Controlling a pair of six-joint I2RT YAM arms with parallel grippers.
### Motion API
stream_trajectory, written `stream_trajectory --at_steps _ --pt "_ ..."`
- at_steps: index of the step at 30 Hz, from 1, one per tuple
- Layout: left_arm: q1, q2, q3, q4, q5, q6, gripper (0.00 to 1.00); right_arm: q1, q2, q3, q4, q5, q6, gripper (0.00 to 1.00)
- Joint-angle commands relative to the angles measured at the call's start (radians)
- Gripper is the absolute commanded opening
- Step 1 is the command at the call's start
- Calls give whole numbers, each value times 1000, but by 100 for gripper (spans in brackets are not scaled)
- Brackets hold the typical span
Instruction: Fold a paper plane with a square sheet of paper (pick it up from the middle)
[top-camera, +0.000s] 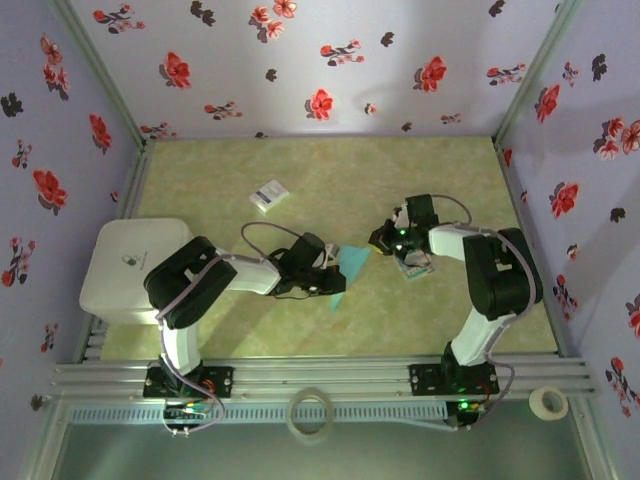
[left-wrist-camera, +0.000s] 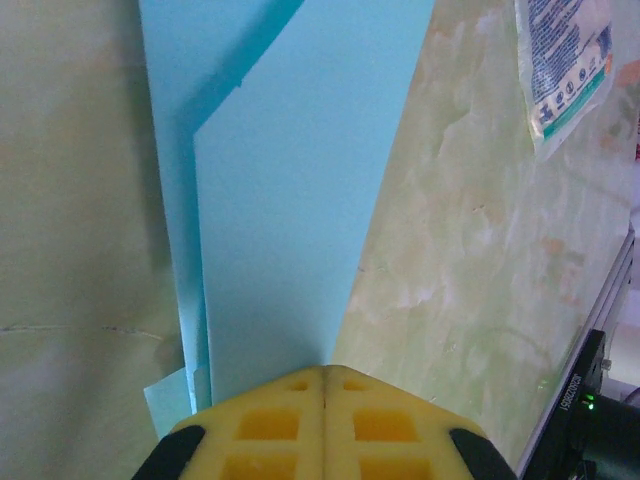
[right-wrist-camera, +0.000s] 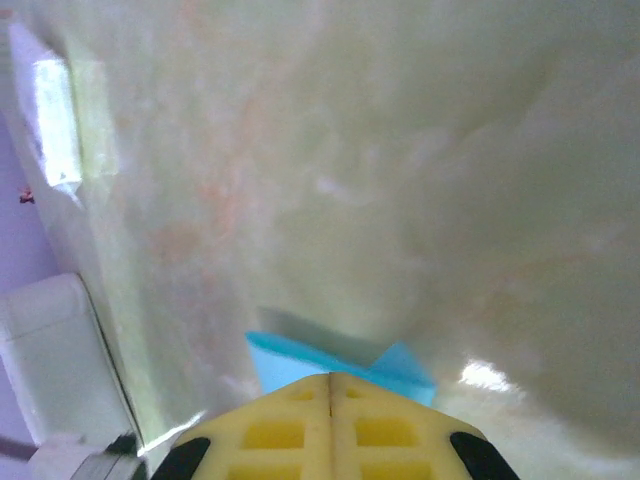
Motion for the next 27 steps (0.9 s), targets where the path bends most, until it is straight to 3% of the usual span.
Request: stream_trajectory --at_steps 1,7,20,27 --pt "-11 32 -46 -133 -28 -14 0 53 -76 -36 -37 24 -8 7" --pt "-11 31 -43 -129 -27 -16 0 158 -60 -85 -2 56 22 3" --pt "-11 -13 55 -219 -5 26 0 161 42 -100 -96 166 -6 0" --pt "-11 -17 155 -306 17 93 6 161 45 -98 -97 167 -1 0"
